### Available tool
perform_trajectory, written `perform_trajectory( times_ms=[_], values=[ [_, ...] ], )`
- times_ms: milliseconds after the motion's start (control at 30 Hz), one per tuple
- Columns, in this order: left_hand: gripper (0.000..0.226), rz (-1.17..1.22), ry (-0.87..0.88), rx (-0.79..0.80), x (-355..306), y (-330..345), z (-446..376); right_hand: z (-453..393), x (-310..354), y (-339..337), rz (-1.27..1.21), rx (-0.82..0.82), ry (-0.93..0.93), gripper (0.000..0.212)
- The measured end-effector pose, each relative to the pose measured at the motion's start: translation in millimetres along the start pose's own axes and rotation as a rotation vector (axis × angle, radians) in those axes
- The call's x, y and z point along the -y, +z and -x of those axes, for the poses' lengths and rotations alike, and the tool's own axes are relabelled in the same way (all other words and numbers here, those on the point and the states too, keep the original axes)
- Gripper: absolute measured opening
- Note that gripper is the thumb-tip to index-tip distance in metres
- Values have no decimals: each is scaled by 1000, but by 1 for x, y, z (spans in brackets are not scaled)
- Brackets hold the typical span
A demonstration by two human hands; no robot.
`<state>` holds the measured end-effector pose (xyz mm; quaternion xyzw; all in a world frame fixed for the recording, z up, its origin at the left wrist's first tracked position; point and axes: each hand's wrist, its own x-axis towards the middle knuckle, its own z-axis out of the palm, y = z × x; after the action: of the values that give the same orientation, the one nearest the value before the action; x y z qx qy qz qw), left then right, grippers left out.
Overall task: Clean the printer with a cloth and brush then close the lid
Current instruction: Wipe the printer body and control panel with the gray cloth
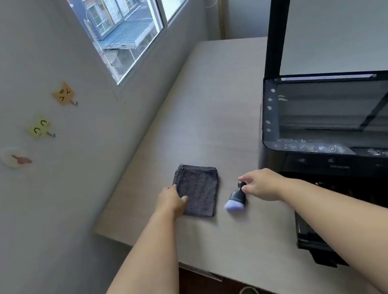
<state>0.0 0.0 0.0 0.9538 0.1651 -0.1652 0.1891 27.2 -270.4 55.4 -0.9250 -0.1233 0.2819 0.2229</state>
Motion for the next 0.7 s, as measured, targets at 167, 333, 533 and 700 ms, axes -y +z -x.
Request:
perform_trajectory(
  times_ms=[167,333,533,700],
  values=[
    [26,65,-14,-179,8,2,-11,-9,-4,7,-49,53,51,42],
    [32,100,-50,-206,13,0,-24,-14,-7,15,-76,62,84,41],
    [17,168,-88,-231,10,5,-27,-21,-13,11,-93,47,104,37],
    [10,255,31,-301,-5,-6,-22,-22,-9,9,-180,42,114,36]
  ],
)
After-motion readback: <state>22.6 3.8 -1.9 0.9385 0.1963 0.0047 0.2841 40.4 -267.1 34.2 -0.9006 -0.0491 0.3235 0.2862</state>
